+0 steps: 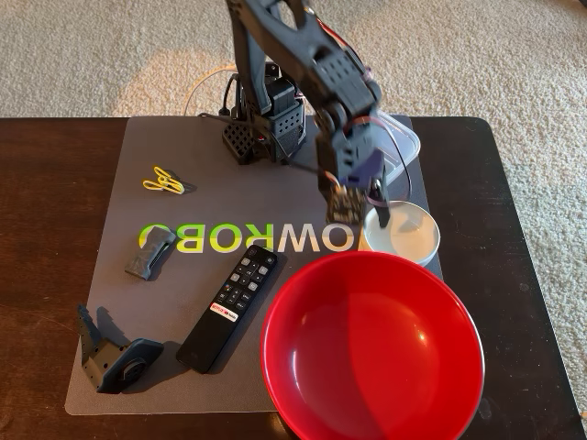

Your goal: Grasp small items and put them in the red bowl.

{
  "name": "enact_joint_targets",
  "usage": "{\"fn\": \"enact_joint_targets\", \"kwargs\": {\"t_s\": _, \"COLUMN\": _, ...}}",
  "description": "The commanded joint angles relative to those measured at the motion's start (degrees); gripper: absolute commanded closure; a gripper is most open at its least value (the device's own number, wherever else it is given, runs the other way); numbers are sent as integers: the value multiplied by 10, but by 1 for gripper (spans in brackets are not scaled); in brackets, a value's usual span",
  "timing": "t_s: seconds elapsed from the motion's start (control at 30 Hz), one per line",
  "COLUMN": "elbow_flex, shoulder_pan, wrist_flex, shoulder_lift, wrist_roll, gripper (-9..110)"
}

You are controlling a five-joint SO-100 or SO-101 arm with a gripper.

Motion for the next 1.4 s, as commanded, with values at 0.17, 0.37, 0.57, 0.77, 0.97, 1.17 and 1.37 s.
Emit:
{"fn": "enact_joint_targets", "kwargs": {"t_s": 0.17, "elbow_flex": -70, "shoulder_pan": -23, "wrist_flex": -6, "shoulder_lift": -83, "wrist_roll": -21, "gripper": 101}}
{"fn": "enact_joint_targets", "kwargs": {"t_s": 0.37, "elbow_flex": -64, "shoulder_pan": -18, "wrist_flex": 10, "shoulder_lift": -76, "wrist_roll": -29, "gripper": 101}}
{"fn": "enact_joint_targets", "kwargs": {"t_s": 0.57, "elbow_flex": -38, "shoulder_pan": -30, "wrist_flex": 47, "shoulder_lift": 16, "wrist_roll": -50, "gripper": 101}}
{"fn": "enact_joint_targets", "kwargs": {"t_s": 0.77, "elbow_flex": -28, "shoulder_pan": -47, "wrist_flex": 129, "shoulder_lift": 181, "wrist_roll": -63, "gripper": 101}}
{"fn": "enact_joint_targets", "kwargs": {"t_s": 0.97, "elbow_flex": -76, "shoulder_pan": -28, "wrist_flex": 190, "shoulder_lift": 269, "wrist_roll": -64, "gripper": 101}}
{"fn": "enact_joint_targets", "kwargs": {"t_s": 1.17, "elbow_flex": -168, "shoulder_pan": 16, "wrist_flex": 226, "shoulder_lift": 327, "wrist_roll": -52, "gripper": 101}}
{"fn": "enact_joint_targets", "kwargs": {"t_s": 1.37, "elbow_flex": -370, "shoulder_pan": 134, "wrist_flex": 227, "shoulder_lift": 250, "wrist_roll": -54, "gripper": 101}}
